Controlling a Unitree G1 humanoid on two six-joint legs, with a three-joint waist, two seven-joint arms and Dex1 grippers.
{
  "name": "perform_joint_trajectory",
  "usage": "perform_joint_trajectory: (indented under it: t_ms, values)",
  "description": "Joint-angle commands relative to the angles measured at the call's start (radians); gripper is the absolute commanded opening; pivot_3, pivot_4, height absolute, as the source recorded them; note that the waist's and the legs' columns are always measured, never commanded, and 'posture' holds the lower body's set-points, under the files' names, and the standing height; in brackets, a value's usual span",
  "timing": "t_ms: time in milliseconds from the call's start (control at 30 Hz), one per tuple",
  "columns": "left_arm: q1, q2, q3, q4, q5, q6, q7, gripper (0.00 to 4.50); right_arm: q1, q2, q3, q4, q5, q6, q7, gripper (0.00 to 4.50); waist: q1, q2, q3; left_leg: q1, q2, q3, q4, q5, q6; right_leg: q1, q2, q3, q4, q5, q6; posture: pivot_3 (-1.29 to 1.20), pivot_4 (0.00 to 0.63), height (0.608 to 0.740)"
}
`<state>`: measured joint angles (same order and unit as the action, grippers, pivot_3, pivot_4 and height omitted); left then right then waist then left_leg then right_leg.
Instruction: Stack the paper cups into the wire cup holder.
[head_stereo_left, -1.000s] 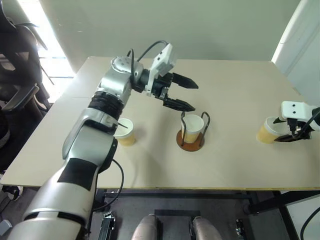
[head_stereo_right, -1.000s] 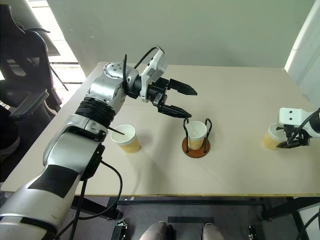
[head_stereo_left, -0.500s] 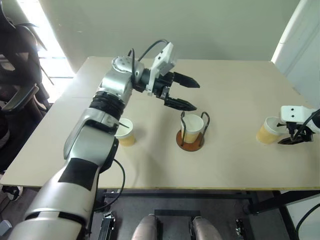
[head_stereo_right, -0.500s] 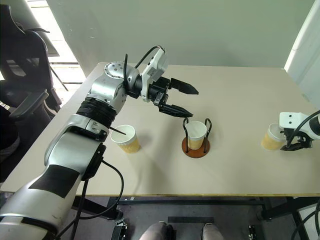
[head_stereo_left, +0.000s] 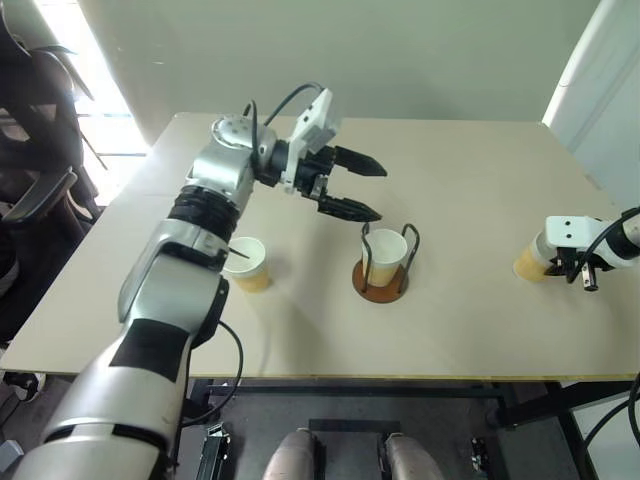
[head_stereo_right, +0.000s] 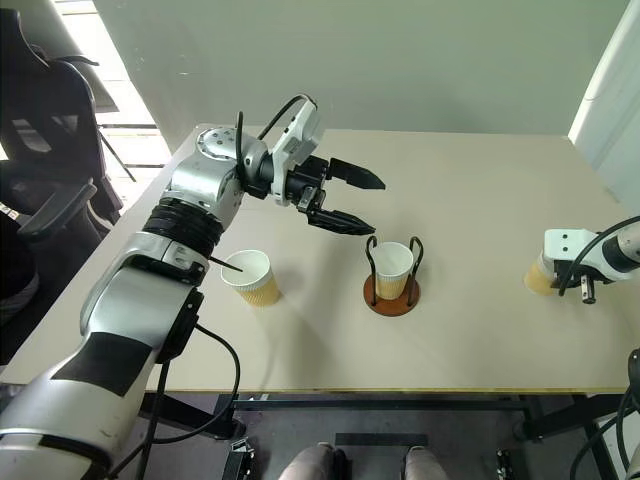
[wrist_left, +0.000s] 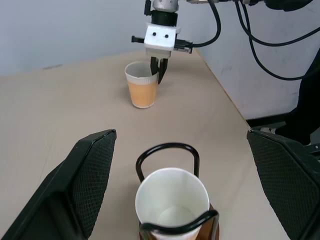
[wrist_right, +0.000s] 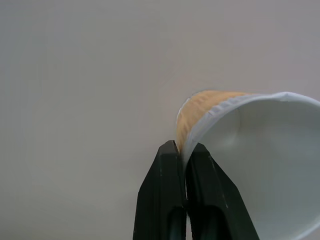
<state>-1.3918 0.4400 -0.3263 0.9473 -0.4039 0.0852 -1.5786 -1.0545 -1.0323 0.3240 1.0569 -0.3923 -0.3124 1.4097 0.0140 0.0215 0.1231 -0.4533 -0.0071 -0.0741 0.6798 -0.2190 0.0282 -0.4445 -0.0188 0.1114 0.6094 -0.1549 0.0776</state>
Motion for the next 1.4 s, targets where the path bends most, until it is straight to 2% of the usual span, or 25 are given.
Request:
perform_joint_trajectory:
  t_ms: [33, 167, 333, 533, 900, 1400]
  values:
    - [-0.001, 0.021, 0.023, -0.019, 0.002, -0.026, -0.036, 4.5, -0.029, 0.007, -0.014, -0.015, 0.016, 0.007, 0.022, 0.04, -0.001, 0.0, 0.0, 0.0, 0.0, 0.0, 0.0, 0.0, 0.0, 0.0, 0.0, 0.0, 0.0, 0.0, 0.0, 0.0, 0.15, 0.74]
    - [0.025, 0.047, 0.003, -0.019, 0.005, -0.054, -0.036, 4.5, -0.057, 0.026, -0.036, -0.111, 0.065, 0.058, 0.092, 0.04, -0.005, 0.0, 0.0, 0.0, 0.0, 0.0, 0.0, 0.0, 0.0, 0.0, 0.0, 0.0, 0.0, 0.0, -0.001, 0.0, 0.15, 0.74]
    - [0.036, 0.062, -0.008, 0.006, 0.014, -0.079, -0.036, 4.5, -0.062, 0.034, -0.06, -0.371, 0.144, 0.179, 0.186, 0.04, -0.009, 0.001, 0.0, -0.001, 0.0, 0.0, -0.001, 0.0, 0.0, -0.002, 0.0, -0.001, 0.0, -0.002, -0.005, 0.0, 0.15, 0.74]
    - [0.059, 0.081, -0.035, 0.036, 0.022, -0.12, -0.036, 4.5, -0.064, 0.005, -0.046, -0.642, 0.226, 0.323, 0.205, 0.04, -0.006, 0.001, 0.0, -0.001, 0.0, 0.0, -0.004, -0.001, -0.002, -0.003, 0.0, -0.001, 0.0, -0.004, -0.008, 0.0, 0.15, 0.74]
    - [0.081, 0.108, -0.082, 0.124, 0.065, -0.239, -0.036, 4.5, -0.182, 0.031, 0.009, -0.863, 0.28, 0.5, 0.205, 0.04, -0.008, 0.001, 0.0, -0.002, 0.0, -0.001, -0.007, -0.001, -0.002, -0.006, 0.0, -0.001, 0.001, -0.006, -0.01, 0.0, 0.15, 0.74]
    - [0.059, 0.03, -0.02, 0.229, 0.131, -0.28, -0.036, 4.5, -0.25, 0.077, 0.063, -1.01, 0.349, 0.681, 0.205, 0.04, -0.007, 0.001, 0.0, -0.003, 0.0, -0.001, -0.007, -0.001, -0.002, -0.008, 0.001, -0.001, 0.001, -0.009, -0.015, 0.0, 0.15, 0.74]
